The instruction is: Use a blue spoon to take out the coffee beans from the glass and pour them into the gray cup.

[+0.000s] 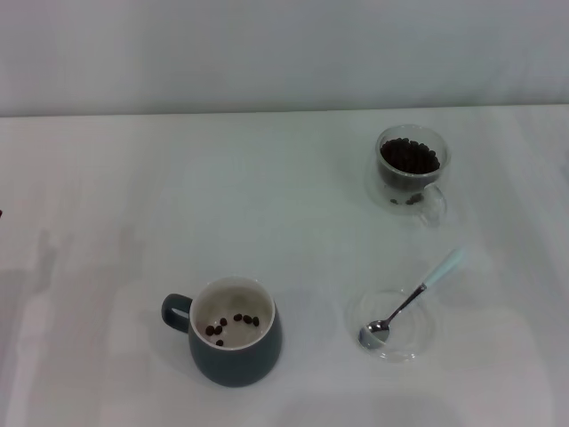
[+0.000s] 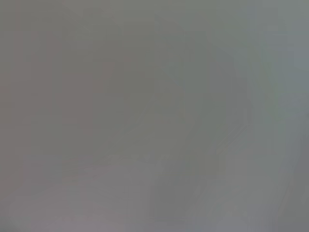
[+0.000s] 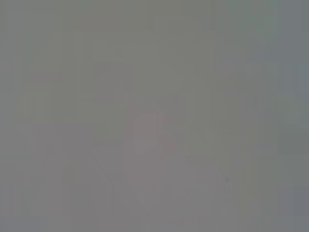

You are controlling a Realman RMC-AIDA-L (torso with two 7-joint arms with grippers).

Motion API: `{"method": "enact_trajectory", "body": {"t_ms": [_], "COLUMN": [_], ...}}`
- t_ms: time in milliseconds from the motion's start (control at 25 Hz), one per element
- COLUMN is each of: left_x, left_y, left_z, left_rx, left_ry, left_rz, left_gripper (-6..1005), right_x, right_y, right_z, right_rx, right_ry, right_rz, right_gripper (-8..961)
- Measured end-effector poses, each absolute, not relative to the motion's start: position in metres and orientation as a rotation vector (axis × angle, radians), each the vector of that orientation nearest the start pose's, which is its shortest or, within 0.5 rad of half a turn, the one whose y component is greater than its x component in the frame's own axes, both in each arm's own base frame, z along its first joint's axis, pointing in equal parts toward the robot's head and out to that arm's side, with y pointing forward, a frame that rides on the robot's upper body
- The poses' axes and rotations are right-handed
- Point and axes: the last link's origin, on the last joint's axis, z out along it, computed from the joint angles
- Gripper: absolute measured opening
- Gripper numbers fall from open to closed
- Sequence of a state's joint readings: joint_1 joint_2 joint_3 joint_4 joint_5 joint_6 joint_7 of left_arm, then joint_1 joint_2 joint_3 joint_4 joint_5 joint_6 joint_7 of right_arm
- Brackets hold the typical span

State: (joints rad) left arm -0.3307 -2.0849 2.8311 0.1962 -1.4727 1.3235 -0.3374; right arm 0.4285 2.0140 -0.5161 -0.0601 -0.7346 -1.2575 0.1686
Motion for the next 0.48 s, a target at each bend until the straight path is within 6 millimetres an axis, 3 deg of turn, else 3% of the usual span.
{"method": "enact_trajectory", "body": {"t_ms": [480], "left_x": [-0.347], "left_y": [0.284], "left_z": [-0.01], "left_rx": [-1.385], "left_ry": [-0.73], "left_rz": [-0.883], "left_gripper": [765], "right_x": [0.373], "right_y": [0.341], "right_z": [0.075], "right_rx": [-1.335], "right_ry": [0.467], "right_rz": [0.579], "right_gripper": [766]}}
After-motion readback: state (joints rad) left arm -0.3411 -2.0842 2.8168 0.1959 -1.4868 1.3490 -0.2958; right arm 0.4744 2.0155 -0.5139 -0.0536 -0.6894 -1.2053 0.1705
